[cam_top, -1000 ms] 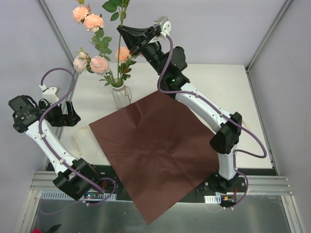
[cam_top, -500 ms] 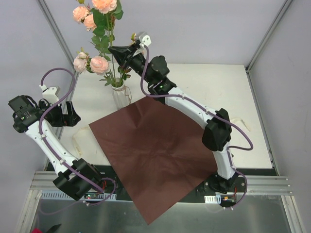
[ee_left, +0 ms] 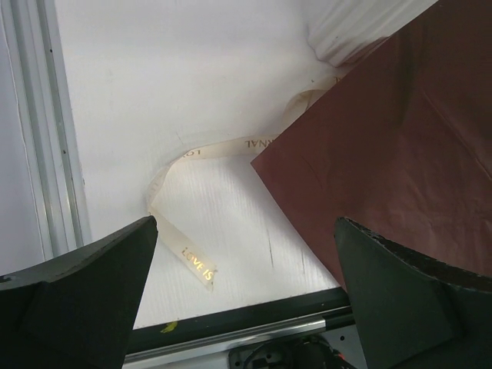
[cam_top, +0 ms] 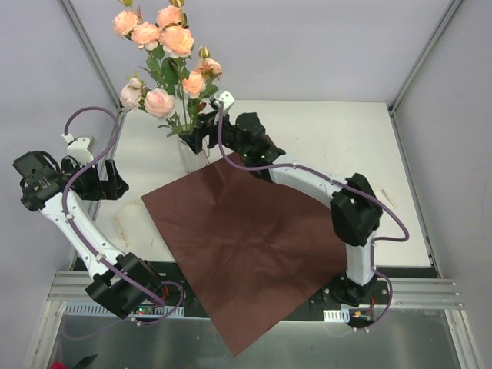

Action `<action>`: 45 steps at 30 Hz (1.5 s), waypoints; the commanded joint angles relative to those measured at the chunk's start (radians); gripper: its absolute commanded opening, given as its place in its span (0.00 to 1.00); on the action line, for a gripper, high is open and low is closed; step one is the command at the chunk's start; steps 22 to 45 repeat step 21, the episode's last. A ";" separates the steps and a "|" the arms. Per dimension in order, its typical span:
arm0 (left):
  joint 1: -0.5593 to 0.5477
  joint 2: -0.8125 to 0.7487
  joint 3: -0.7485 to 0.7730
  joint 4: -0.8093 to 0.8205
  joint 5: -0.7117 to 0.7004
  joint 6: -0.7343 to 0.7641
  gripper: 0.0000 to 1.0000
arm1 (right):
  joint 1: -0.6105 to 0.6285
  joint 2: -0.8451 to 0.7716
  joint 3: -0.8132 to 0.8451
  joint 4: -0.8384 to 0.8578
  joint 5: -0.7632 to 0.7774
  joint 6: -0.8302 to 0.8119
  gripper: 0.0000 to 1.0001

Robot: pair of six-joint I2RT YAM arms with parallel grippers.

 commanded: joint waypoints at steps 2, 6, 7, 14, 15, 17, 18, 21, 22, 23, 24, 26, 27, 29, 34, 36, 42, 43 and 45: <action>0.011 -0.041 0.003 -0.006 0.076 -0.024 0.99 | -0.014 -0.288 -0.115 -0.112 -0.022 -0.033 0.96; 0.011 -0.035 -0.006 -0.001 0.092 -0.033 0.99 | -0.017 -0.350 -0.066 -0.573 0.154 -0.034 0.96; 0.011 -0.030 -0.006 0.002 0.092 -0.034 0.99 | -0.017 -0.357 -0.053 -0.654 0.238 -0.042 0.96; 0.012 -0.025 -0.015 0.016 0.097 -0.050 0.99 | -0.027 -0.524 -0.187 -0.819 0.380 -0.056 0.96; 0.011 -0.028 -0.023 0.017 0.096 -0.050 0.99 | -0.027 -0.541 -0.222 -0.829 0.389 -0.059 0.96; 0.011 -0.035 -0.037 0.024 0.096 -0.053 0.99 | -0.025 -0.593 -0.253 -0.835 0.424 -0.060 0.96; 0.011 -0.036 -0.049 0.028 0.094 -0.056 0.99 | -0.025 -0.607 -0.275 -0.851 0.438 -0.062 0.96; 0.011 -0.035 -0.074 0.057 0.086 -0.082 0.99 | -0.037 -0.655 -0.311 -0.894 0.467 -0.083 0.96; 0.011 -0.035 -0.074 0.057 0.086 -0.082 0.99 | -0.037 -0.655 -0.311 -0.894 0.467 -0.083 0.96; 0.011 -0.035 -0.074 0.057 0.086 -0.082 0.99 | -0.037 -0.655 -0.311 -0.894 0.467 -0.083 0.96; 0.011 -0.035 -0.074 0.057 0.086 -0.082 0.99 | -0.037 -0.655 -0.311 -0.894 0.467 -0.083 0.96; 0.011 -0.035 -0.074 0.057 0.086 -0.082 0.99 | -0.037 -0.655 -0.311 -0.894 0.467 -0.083 0.96; 0.011 -0.035 -0.074 0.057 0.086 -0.082 0.99 | -0.037 -0.655 -0.311 -0.894 0.467 -0.083 0.96; 0.011 -0.035 -0.074 0.057 0.086 -0.082 0.99 | -0.037 -0.655 -0.311 -0.894 0.467 -0.083 0.96; 0.011 -0.035 -0.074 0.057 0.086 -0.082 0.99 | -0.037 -0.655 -0.311 -0.894 0.467 -0.083 0.96; 0.011 -0.035 -0.074 0.057 0.086 -0.082 0.99 | -0.037 -0.655 -0.311 -0.894 0.467 -0.083 0.96; 0.011 -0.035 -0.074 0.057 0.086 -0.082 0.99 | -0.037 -0.655 -0.311 -0.894 0.467 -0.083 0.96; 0.011 -0.035 -0.074 0.057 0.086 -0.082 0.99 | -0.037 -0.655 -0.311 -0.894 0.467 -0.083 0.96; 0.011 -0.035 -0.074 0.057 0.086 -0.082 0.99 | -0.037 -0.655 -0.311 -0.894 0.467 -0.083 0.96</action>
